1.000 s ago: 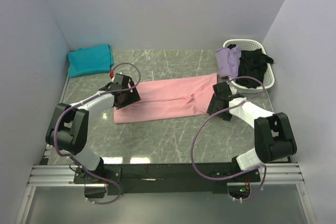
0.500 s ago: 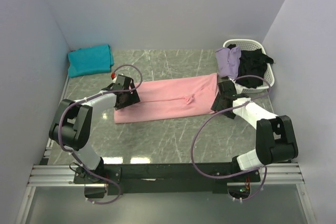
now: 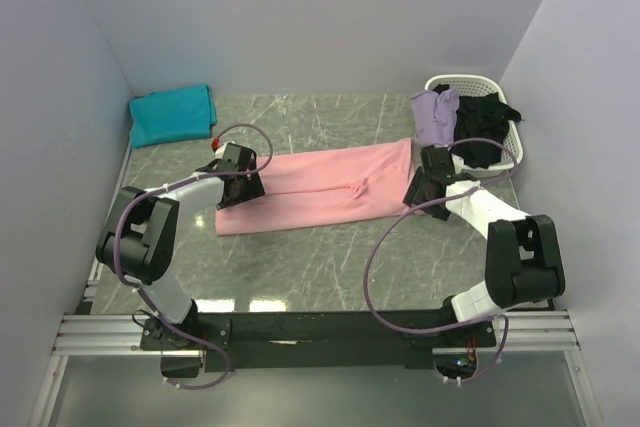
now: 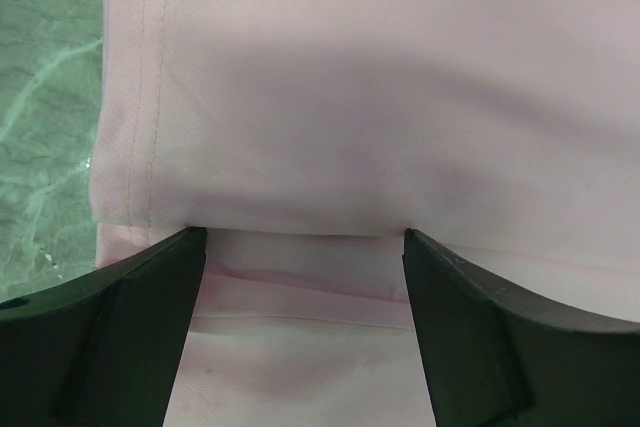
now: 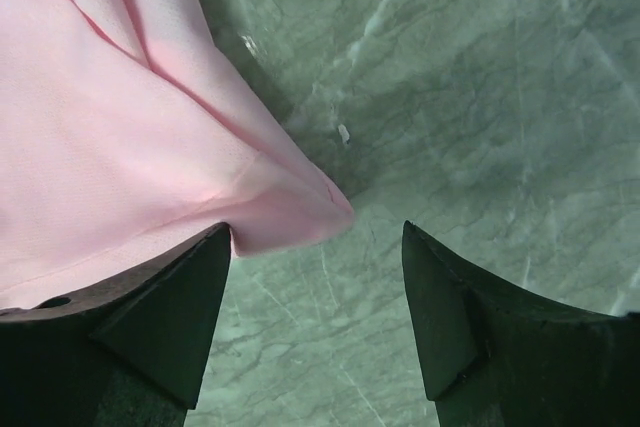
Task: Fold and stack the t-shirts
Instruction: Fold the tshirt
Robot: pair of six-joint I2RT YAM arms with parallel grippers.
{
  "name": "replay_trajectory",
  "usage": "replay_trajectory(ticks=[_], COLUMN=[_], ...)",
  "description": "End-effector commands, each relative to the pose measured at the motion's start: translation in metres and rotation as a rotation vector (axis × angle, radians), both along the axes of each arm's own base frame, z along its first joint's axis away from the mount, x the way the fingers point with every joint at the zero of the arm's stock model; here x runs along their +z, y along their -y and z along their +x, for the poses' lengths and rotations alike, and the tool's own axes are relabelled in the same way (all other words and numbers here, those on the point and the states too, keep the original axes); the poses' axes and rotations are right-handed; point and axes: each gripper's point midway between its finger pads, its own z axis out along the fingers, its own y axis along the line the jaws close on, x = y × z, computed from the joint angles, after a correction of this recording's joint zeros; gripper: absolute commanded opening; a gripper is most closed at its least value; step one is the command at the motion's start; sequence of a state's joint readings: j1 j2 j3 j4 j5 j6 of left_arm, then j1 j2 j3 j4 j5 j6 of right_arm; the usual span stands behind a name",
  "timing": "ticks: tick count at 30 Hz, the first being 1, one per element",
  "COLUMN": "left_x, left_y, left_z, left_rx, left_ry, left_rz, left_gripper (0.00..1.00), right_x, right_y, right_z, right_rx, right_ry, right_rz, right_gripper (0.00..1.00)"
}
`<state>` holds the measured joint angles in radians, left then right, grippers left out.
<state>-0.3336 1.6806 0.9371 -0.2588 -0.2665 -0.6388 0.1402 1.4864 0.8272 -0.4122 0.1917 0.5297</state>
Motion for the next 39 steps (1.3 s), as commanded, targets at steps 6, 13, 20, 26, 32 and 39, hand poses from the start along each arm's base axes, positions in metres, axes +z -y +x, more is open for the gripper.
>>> replay_trajectory(ticks=[6,13,20,26,32,39], left_x=[0.008,0.009,0.009,0.011,0.012,0.058], left_y=[-0.011,-0.011,-0.012,-0.019,-0.016,0.010], left_z=[-0.001,-0.002,-0.002,-0.002,0.000,0.015], left_rx=[0.013,0.010,0.011,0.028,0.021,-0.033], left_ry=[0.001,0.001,-0.003,-0.003,0.003,0.119], left_rz=[0.051,0.051,0.063,0.093,0.084,-0.020], left_gripper=[0.86,0.86,0.86,0.86,0.86,0.88], right_x=[0.036,0.007,-0.010,-0.011,0.011,0.051], right_y=[0.017,0.015,0.018,0.051,0.040,-0.002], right_z=[0.007,0.003,0.005,-0.001,0.017,0.029], right_rx=[-0.047,-0.051,-0.067,-0.179,-0.114,-0.044], right_ry=[0.087,0.011,-0.064,-0.135,-0.012,0.178], right_rz=[-0.054,-0.039,-0.056,-0.232,-0.177,0.075], right_gripper=[0.75,0.73,0.72,0.71,0.75,0.77])
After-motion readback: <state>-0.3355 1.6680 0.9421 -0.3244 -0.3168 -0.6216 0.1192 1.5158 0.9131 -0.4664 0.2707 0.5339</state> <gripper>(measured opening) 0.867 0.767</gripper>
